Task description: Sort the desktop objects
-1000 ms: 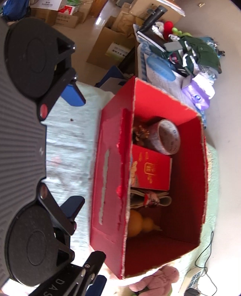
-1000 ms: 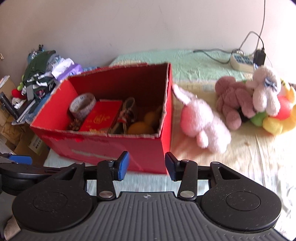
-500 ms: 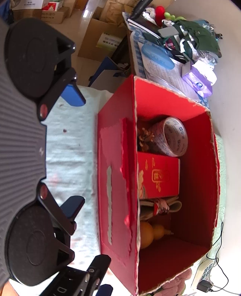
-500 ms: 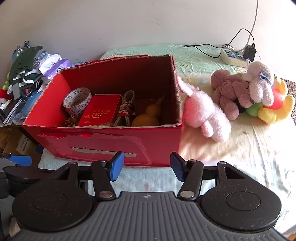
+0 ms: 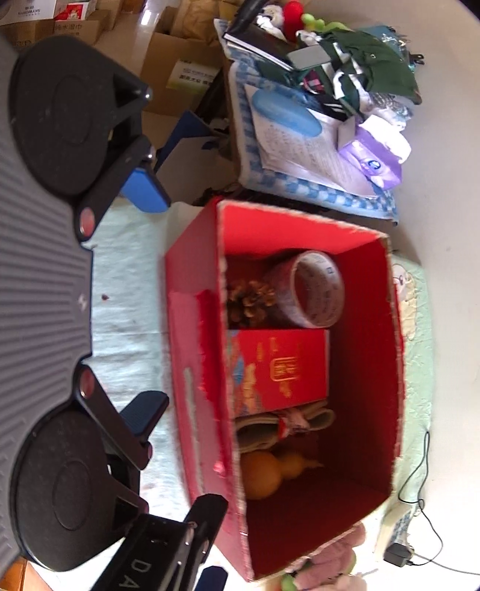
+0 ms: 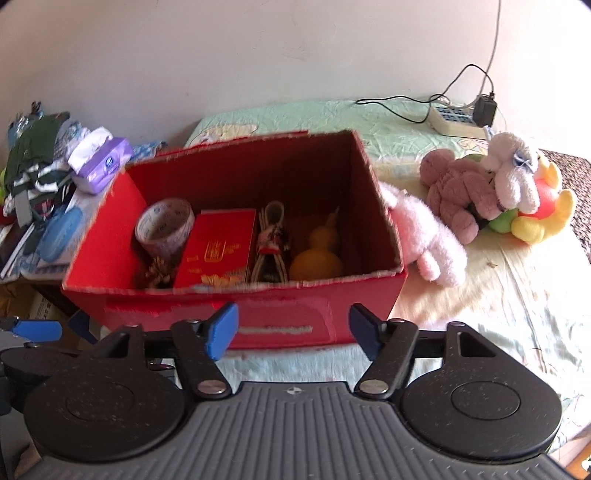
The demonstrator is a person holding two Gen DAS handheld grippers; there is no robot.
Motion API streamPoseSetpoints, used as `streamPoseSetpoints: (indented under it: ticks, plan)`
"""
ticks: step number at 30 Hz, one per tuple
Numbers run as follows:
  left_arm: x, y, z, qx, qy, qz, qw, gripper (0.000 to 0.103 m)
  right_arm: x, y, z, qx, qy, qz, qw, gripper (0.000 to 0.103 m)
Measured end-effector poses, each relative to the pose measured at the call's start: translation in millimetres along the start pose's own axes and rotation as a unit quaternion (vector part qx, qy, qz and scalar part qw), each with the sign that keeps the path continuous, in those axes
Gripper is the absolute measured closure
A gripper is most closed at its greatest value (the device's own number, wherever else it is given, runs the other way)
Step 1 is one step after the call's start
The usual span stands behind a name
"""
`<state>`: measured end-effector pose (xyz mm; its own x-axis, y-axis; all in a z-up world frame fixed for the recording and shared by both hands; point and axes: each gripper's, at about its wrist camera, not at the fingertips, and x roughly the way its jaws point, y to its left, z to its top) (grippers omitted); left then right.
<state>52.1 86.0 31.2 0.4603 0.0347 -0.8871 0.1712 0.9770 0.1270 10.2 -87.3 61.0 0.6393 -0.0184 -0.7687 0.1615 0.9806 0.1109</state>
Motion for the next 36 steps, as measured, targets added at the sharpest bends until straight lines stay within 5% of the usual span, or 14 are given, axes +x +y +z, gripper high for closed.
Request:
streamPoseSetpoints:
  ticks: [19,36]
  plan:
    - [4,-9,18,0.006,0.046,-0.057,0.9973,0.0,4,2,27,0.006,0.034,-0.003,0.999,0.024]
    - [25,-9,5,0.006,0.06,-0.03,0.9978,0.0,25,-8,10,0.002,0.075,-0.026,0.997,0.024]
